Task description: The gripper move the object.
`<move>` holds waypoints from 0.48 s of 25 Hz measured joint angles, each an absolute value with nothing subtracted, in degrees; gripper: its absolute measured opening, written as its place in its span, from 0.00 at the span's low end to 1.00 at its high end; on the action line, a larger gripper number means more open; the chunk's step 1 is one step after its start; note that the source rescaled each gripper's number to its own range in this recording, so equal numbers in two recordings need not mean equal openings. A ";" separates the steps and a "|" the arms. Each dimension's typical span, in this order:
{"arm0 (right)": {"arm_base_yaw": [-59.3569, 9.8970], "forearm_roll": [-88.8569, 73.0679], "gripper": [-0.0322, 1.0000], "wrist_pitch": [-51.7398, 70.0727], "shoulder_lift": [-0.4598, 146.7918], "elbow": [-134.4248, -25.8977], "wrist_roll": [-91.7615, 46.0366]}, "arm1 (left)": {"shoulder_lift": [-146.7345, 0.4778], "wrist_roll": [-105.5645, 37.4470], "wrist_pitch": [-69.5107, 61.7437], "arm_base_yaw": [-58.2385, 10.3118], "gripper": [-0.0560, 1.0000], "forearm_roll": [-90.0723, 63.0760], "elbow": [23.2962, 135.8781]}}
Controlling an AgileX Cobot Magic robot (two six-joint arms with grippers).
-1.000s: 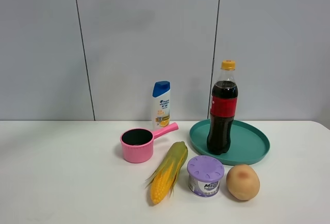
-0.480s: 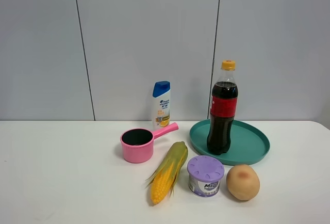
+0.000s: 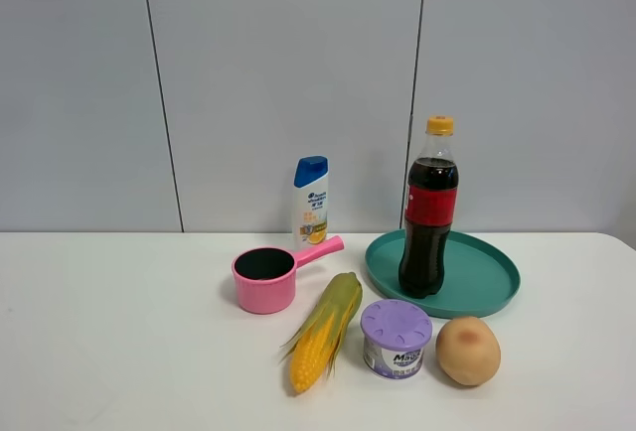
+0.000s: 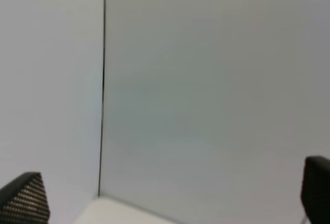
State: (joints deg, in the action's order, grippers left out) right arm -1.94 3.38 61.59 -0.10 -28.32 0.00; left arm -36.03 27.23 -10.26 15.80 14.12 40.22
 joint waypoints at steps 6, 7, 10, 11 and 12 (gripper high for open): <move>-1.94 3.38 1.00 61.59 -0.10 -28.32 0.00 | -16.57 24.83 -24.74 15.80 0.99 10.52 33.68; -1.94 3.38 1.00 61.59 -0.10 -28.32 0.00 | -14.06 23.73 -27.52 15.80 0.99 9.18 33.68; -1.94 3.38 1.00 61.59 -0.10 -28.32 0.00 | -6.84 19.75 -36.67 15.80 0.99 3.00 33.68; -1.94 3.38 1.00 61.59 -0.10 -28.32 0.00 | -4.83 17.71 -40.42 15.80 0.99 0.86 33.68; -1.94 3.38 1.00 61.59 -0.10 -28.32 0.00 | -3.11 15.86 -43.45 15.80 0.99 -0.47 33.68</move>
State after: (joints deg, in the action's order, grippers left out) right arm -1.94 3.38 61.59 -0.10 -28.32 0.00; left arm -3.11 15.86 -43.45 15.80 -0.47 33.68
